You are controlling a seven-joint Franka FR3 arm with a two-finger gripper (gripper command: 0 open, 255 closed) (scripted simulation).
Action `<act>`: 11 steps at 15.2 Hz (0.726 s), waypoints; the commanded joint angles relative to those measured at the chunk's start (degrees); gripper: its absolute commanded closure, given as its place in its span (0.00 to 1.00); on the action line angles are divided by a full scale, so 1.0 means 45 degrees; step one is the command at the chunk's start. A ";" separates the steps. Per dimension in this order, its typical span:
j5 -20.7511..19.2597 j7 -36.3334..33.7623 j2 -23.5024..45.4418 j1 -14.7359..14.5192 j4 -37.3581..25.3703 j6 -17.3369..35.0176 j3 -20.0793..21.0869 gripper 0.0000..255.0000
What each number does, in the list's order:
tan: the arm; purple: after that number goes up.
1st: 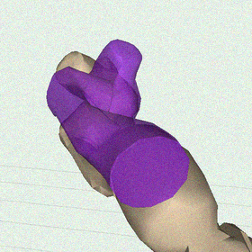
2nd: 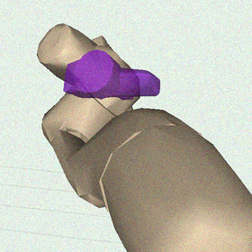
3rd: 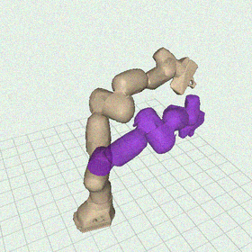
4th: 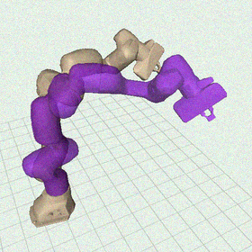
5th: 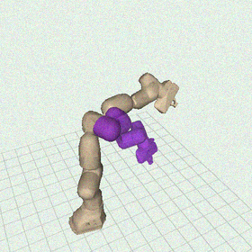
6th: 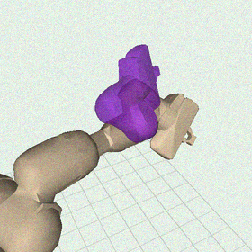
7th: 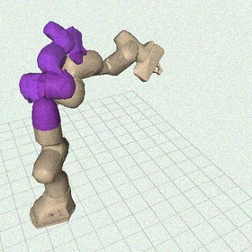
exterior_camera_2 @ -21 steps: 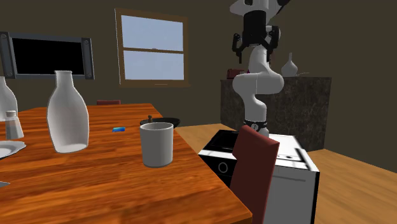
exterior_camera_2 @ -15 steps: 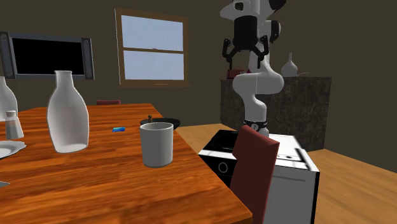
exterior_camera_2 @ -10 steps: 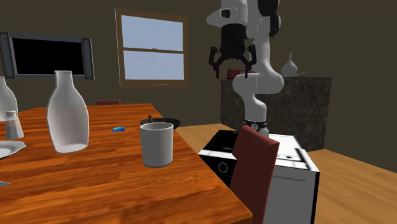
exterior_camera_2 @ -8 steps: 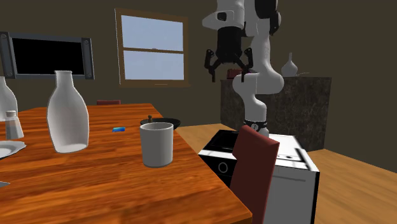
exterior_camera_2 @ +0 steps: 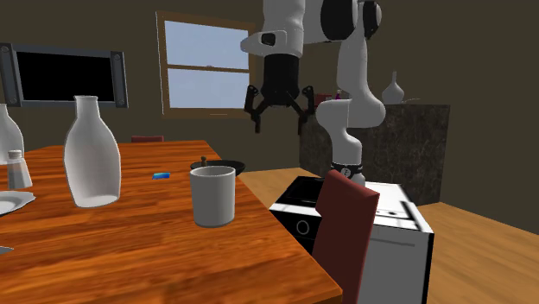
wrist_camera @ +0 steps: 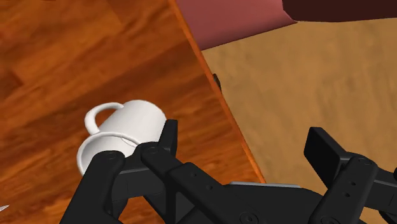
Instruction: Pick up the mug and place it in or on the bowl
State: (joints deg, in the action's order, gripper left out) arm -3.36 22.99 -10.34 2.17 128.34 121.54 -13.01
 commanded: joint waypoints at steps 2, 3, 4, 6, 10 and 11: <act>0.0274 0.0756 0.1547 0.0050 -0.1039 0.0571 -0.0269 0.00; 0.0387 0.0996 0.2041 0.0082 -0.1397 0.0722 -0.0329 0.00; 0.0508 0.1236 0.2538 0.0124 -0.1772 0.0857 -0.0377 0.00; 0.0767 0.1708 0.3534 0.0229 -0.2574 0.1077 -0.0445 0.00; 0.1151 0.2327 0.4975 0.0455 -0.3710 0.1411 -0.0442 0.00; 0.1182 0.2348 0.5068 0.0468 -0.3654 0.1558 -0.0433 0.00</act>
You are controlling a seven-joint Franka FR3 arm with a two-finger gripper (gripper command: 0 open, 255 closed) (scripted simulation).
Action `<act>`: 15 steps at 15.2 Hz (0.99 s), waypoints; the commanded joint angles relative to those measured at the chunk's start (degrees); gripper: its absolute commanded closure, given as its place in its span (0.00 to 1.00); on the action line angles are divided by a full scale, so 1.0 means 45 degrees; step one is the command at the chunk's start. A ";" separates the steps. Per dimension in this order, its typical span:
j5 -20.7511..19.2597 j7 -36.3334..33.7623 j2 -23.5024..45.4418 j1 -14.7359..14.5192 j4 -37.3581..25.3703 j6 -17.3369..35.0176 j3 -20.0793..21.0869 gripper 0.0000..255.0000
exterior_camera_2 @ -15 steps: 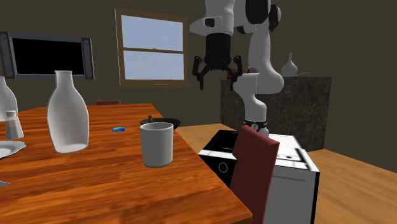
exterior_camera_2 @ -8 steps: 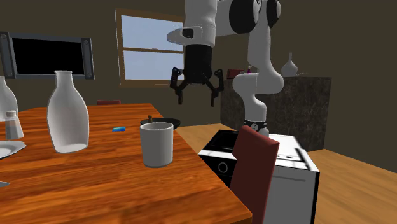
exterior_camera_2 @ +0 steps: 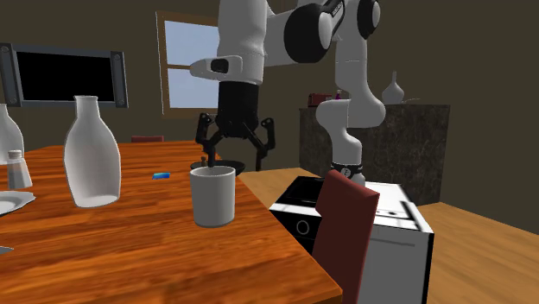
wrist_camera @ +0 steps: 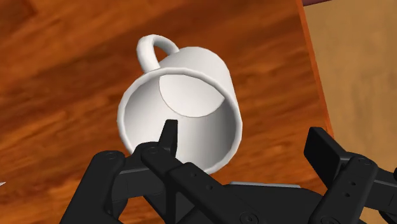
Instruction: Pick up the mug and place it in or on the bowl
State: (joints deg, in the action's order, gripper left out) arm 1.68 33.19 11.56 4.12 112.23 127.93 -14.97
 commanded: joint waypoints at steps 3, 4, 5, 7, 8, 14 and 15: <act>0.0163 0.0150 0.0494 0.0073 0.0078 0.0573 0.0029 0.00; 0.0198 0.0173 0.0596 0.0086 0.0123 0.0716 0.0038 0.00; 0.0235 0.0197 0.0700 0.0099 0.0165 0.0858 0.0049 0.00; 0.0255 0.0211 0.0760 0.0107 0.0189 0.0940 0.0055 0.00; 0.0256 0.0211 0.0760 0.0107 0.0188 0.0940 0.0055 0.00; 0.0255 0.0211 0.0759 0.0107 0.0188 0.0938 0.0055 1.00; 0.0255 0.0211 0.0759 0.0107 0.0188 0.0938 0.0055 1.00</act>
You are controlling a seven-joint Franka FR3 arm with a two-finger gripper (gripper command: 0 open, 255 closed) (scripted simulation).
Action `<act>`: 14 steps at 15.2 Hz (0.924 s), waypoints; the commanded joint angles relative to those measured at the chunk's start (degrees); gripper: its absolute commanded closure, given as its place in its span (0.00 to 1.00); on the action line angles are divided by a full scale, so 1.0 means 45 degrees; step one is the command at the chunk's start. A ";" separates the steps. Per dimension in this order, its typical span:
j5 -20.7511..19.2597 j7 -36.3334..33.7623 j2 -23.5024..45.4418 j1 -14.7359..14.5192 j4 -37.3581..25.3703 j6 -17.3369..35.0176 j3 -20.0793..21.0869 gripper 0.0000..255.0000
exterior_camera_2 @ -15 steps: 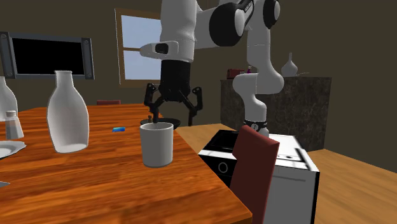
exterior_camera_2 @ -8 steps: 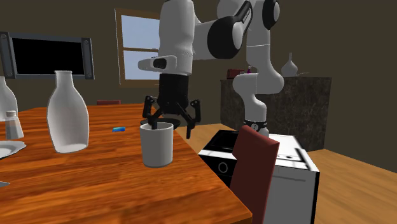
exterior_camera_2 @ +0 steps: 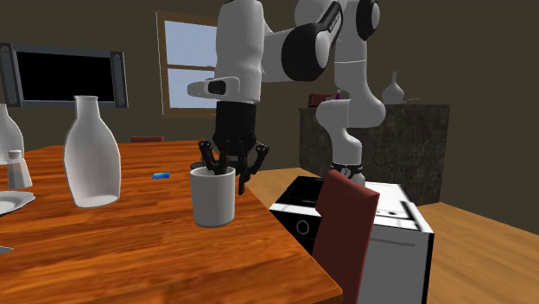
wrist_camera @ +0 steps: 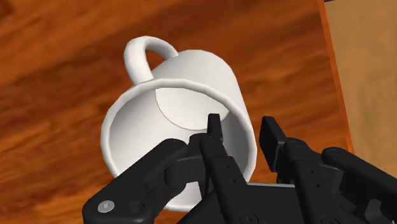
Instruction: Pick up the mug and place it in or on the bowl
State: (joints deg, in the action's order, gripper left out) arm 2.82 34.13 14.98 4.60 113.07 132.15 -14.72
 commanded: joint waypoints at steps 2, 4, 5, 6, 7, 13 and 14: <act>0.0000 0.0000 0.0000 0.0000 0.0000 0.0000 0.0000 1.00; 0.0000 0.0000 0.0000 0.0000 0.0000 0.0000 0.0000 1.00; 0.0000 0.0000 0.0000 0.0000 -0.0001 -0.0001 0.0000 1.00; 0.0000 0.0000 0.0000 0.0000 -0.0001 0.0000 0.0000 1.00; 0.0000 0.0000 0.0001 0.0000 -0.0002 -0.0001 0.0000 1.00; -0.0148 -0.0083 -0.0425 -0.0042 -0.0339 -0.0750 -0.0048 1.00; -0.0175 -0.0098 -0.0504 -0.0049 -0.0416 -0.0902 -0.0056 1.00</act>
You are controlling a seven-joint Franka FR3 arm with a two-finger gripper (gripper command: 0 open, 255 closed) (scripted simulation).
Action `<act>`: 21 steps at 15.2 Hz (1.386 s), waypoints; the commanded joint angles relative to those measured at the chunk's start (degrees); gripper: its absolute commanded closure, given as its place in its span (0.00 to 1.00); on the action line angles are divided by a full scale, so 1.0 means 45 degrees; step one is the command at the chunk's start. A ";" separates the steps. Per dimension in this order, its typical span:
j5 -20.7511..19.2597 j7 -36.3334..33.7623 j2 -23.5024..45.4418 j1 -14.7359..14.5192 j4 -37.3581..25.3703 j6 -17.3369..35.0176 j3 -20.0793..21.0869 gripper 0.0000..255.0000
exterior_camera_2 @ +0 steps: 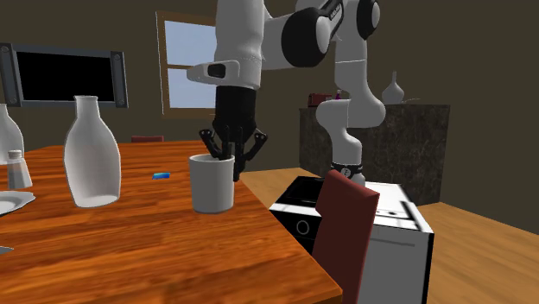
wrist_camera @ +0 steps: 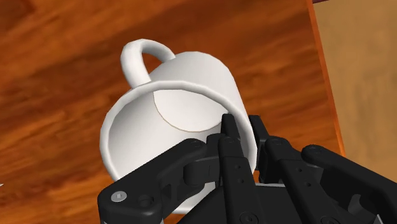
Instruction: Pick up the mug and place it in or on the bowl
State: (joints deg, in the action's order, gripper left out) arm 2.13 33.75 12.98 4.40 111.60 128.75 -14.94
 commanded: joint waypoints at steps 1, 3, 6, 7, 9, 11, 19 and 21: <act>-0.0047 -0.0026 -0.0136 -0.0011 -0.0168 -0.0300 -0.0014 1.00; -0.0097 -0.0052 -0.0282 -0.0023 -0.0334 -0.0608 -0.0027 1.00; -0.0163 -0.0087 -0.0482 -0.0039 -0.0606 -0.1074 -0.0042 1.00; -0.0184 -0.0097 -0.0545 -0.0044 -0.0703 -0.1230 -0.0047 1.00; -0.0221 -0.0116 -0.0661 -0.0052 -0.0904 -0.1545 -0.0055 1.00; -0.0256 -0.0133 -0.0768 -0.0059 -0.1118 -0.1861 -0.0061 1.00; -0.0489 0.0153 -0.1730 0.0102 -0.0996 -0.2662 -0.0255 1.00; -0.0653 0.0483 -0.2402 0.0290 -0.0237 -0.2542 -0.0449 1.00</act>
State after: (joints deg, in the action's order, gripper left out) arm -0.45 35.25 3.65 5.34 108.90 117.07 -16.57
